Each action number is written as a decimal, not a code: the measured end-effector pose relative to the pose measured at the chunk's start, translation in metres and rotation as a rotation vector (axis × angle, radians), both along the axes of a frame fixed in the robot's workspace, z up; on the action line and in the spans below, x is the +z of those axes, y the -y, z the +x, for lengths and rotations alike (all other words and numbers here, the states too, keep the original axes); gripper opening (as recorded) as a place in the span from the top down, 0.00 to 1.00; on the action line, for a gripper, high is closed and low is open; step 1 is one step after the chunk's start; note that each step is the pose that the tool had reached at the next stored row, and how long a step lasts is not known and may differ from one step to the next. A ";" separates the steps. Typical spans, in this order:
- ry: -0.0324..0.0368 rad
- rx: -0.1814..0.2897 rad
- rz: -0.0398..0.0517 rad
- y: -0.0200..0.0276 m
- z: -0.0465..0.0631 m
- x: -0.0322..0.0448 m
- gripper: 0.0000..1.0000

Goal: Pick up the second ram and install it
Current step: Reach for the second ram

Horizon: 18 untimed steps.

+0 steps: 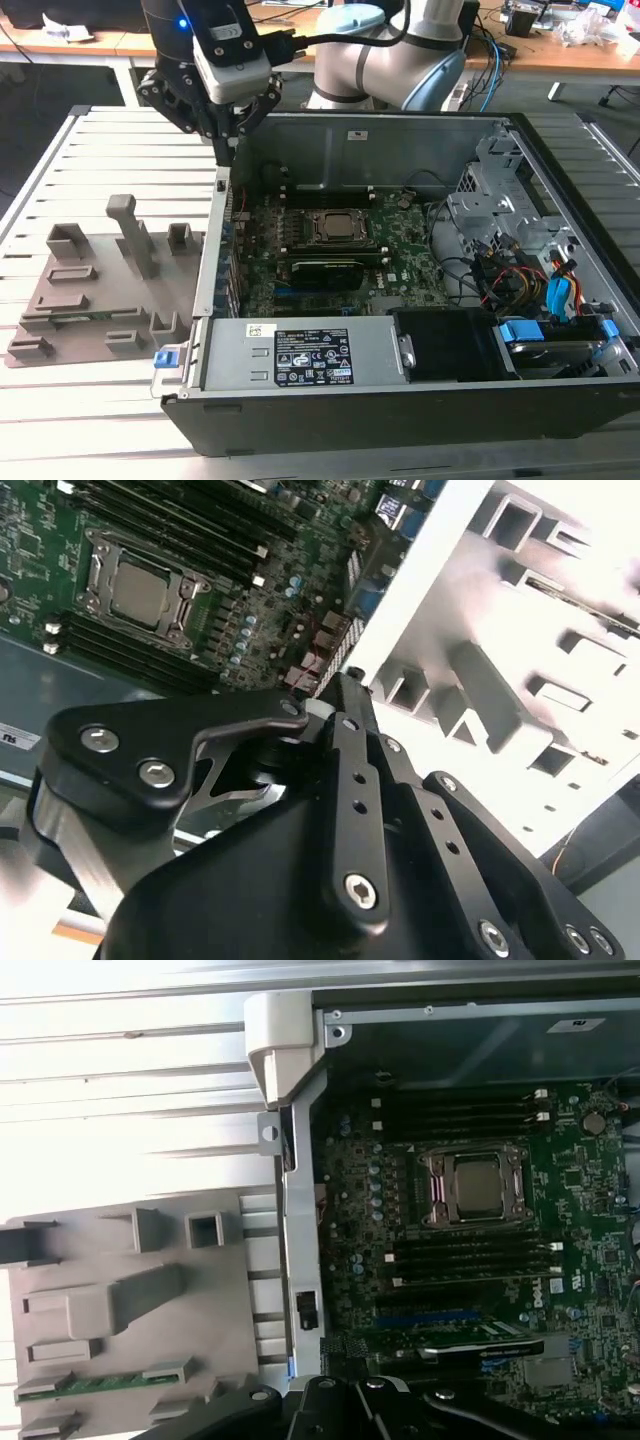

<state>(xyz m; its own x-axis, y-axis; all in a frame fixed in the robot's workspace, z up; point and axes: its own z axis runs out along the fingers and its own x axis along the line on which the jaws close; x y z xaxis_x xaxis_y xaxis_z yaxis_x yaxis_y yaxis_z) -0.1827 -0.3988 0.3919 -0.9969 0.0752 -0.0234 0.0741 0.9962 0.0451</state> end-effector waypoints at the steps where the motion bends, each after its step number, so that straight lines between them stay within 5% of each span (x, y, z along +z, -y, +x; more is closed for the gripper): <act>1: 0.0000 0.000 0.0000 0.0000 -0.002 -0.0001 0.89; 18: 0.0000 0.000 0.0000 0.0000 -0.041 -0.0002 0.89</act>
